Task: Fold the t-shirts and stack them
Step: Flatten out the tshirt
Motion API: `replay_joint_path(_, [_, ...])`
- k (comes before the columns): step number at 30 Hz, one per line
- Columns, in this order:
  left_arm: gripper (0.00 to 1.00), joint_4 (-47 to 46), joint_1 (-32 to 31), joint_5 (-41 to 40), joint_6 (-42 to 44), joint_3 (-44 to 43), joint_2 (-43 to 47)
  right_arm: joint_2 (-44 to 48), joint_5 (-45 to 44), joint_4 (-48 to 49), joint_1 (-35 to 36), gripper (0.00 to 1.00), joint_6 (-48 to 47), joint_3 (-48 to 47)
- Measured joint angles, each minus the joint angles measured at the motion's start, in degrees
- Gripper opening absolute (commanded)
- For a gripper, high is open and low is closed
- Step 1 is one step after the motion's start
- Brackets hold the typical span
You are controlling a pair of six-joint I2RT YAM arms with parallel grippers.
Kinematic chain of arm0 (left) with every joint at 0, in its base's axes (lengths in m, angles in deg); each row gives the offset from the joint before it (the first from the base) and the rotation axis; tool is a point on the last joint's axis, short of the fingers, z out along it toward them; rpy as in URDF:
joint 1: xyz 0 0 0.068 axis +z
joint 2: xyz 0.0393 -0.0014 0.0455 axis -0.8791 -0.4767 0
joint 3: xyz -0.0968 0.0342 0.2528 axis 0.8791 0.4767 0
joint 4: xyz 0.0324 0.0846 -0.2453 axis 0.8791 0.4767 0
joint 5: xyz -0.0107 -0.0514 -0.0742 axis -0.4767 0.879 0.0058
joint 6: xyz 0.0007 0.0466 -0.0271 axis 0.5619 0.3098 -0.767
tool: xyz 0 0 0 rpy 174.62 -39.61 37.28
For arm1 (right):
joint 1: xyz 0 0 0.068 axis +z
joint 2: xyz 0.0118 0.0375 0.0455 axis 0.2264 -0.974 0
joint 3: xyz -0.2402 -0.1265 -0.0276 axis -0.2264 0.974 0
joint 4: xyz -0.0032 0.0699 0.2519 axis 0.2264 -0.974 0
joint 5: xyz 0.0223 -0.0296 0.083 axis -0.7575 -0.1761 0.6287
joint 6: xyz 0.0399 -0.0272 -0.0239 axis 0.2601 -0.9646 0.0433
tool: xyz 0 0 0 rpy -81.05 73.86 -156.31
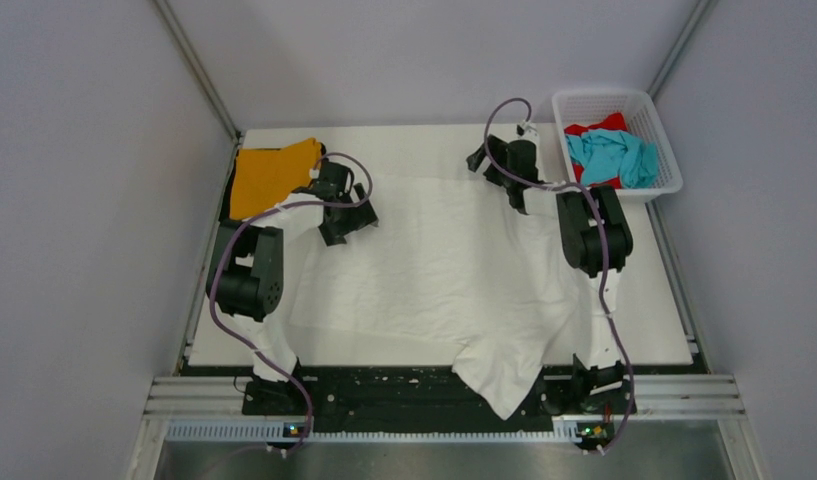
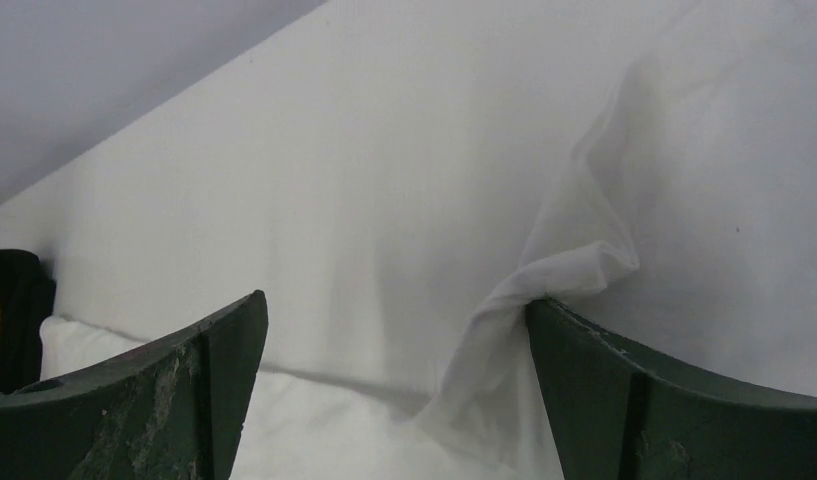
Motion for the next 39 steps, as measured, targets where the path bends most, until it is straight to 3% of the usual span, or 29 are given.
replay_joint_path(8, [0.99, 0.33, 0.0, 0.02, 0.31, 0.0, 0.0, -10.05, -1.11, -4.33, 2.4, 0.99, -3.87, -18.29])
replay_joint_path(18, [0.99, 1.75, 0.07, 0.37, 0.44, -0.52, 0.0, -12.07, -5.6, -14.05, 4.31, 0.99, -10.95, -31.36])
replay_joint_path(22, [0.99, 4.52, 0.07, 0.09, 0.76, -2.97, 0.0, -8.57, -7.87, -19.32, 3.96, 0.99, -12.13, -27.58])
replay_joint_path(29, [0.99, 7.3, 0.07, -1.27, 3.15, -11.32, -1.11, 4.09, -10.84, -32.76, 1.86, 0.99, -11.37, -11.47])
replay_joint_path(34, [0.99, 12.83, 0.07, -3.54, 4.98, -26.05, -11.58, 6.8, -14.36, -39.36, 0.66, 0.99, -10.95, -8.07])
replay_joint_path(39, [0.99, 15.63, 0.22, -5.46, 5.64, -32.87, -20.2, 6.25, -16.74, -43.87, 0.02, 0.99, -10.93, -8.0])
